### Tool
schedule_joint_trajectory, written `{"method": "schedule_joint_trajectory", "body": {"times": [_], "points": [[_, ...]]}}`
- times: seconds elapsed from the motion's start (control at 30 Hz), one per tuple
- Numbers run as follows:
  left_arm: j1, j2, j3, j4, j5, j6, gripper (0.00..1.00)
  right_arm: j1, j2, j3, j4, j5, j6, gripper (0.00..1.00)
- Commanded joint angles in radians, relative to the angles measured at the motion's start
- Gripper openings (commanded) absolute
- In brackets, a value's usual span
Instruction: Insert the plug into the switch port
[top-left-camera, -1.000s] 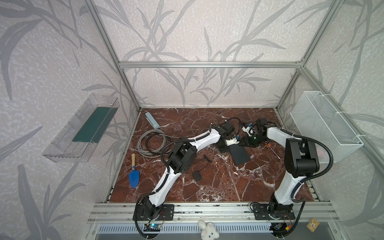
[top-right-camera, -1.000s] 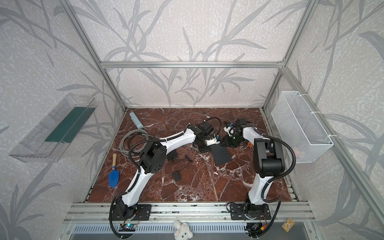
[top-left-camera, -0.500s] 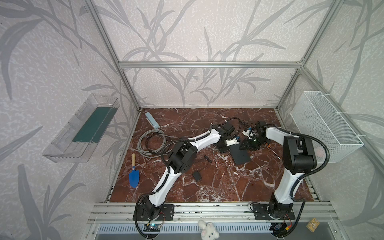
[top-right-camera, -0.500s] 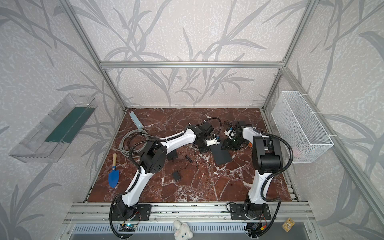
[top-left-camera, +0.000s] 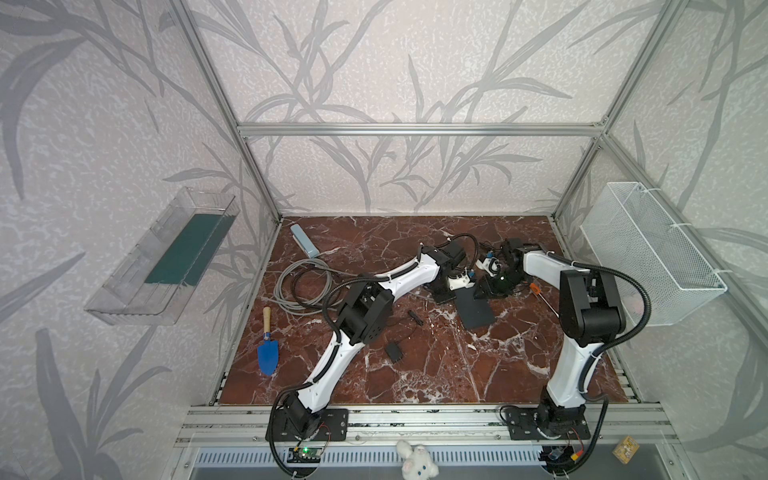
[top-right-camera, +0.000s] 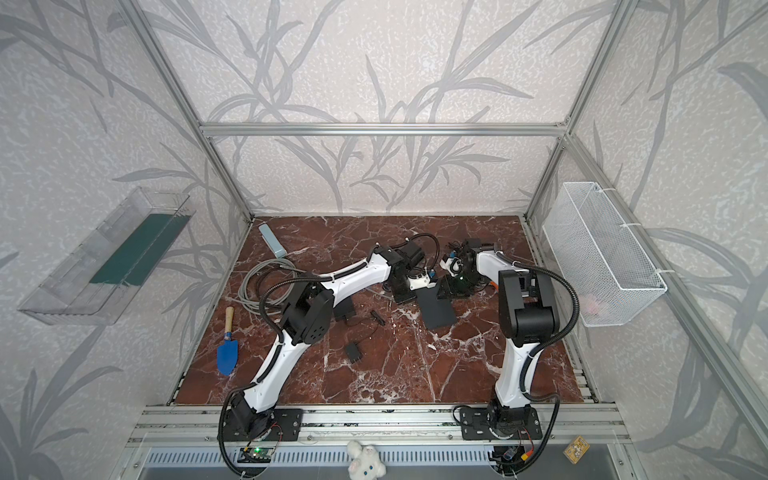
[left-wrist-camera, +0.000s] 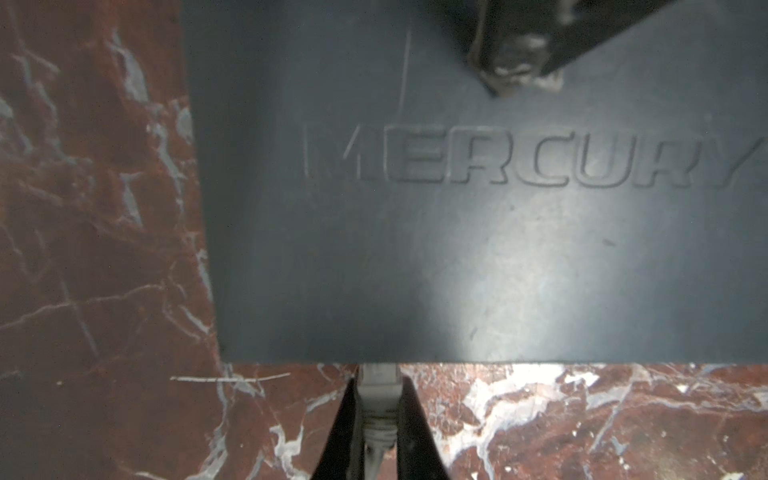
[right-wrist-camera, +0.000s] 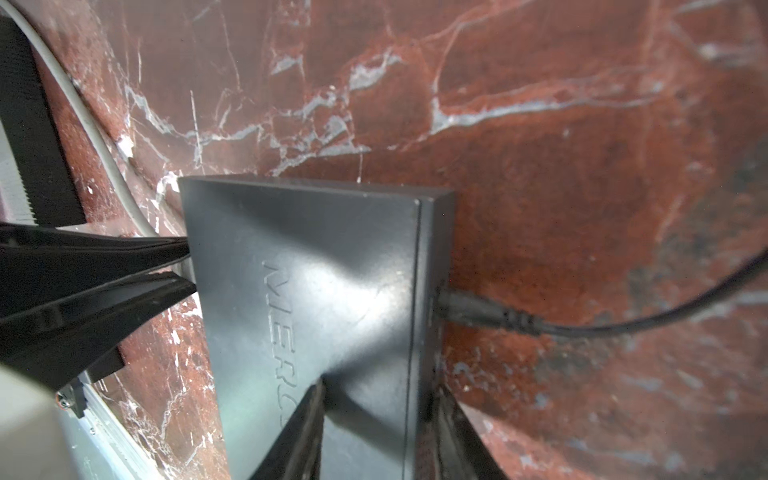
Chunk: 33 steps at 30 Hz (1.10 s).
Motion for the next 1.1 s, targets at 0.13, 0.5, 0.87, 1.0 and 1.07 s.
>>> {"method": "schedule_joint_trajectory", "body": {"times": [0.13, 0.5, 0.87, 1.0, 1.07], "points": [[-0.026, -0.006, 0.017, 0.121, 0.147, 0.104, 0.00, 0.072, 0.056, -0.015, 0.001, -0.064, -0.061, 0.41], [-0.026, -0.017, 0.033, 0.237, 0.274, 0.100, 0.00, 0.143, 0.090, 0.033, -0.015, -0.103, -0.082, 0.37], [-0.023, 0.043, 0.099, 0.341, 0.259, -0.030, 0.00, 0.181, 0.092, -0.019, 0.021, -0.174, -0.043, 0.37], [-0.023, 0.040, 0.091, 0.391, 0.260, -0.053, 0.00, 0.192, 0.094, -0.028, 0.027, -0.214, -0.038, 0.37], [-0.018, 0.040, 0.094, 0.428, 0.262, -0.066, 0.00, 0.197, 0.091, -0.037, 0.033, -0.227, -0.032, 0.37]]}}
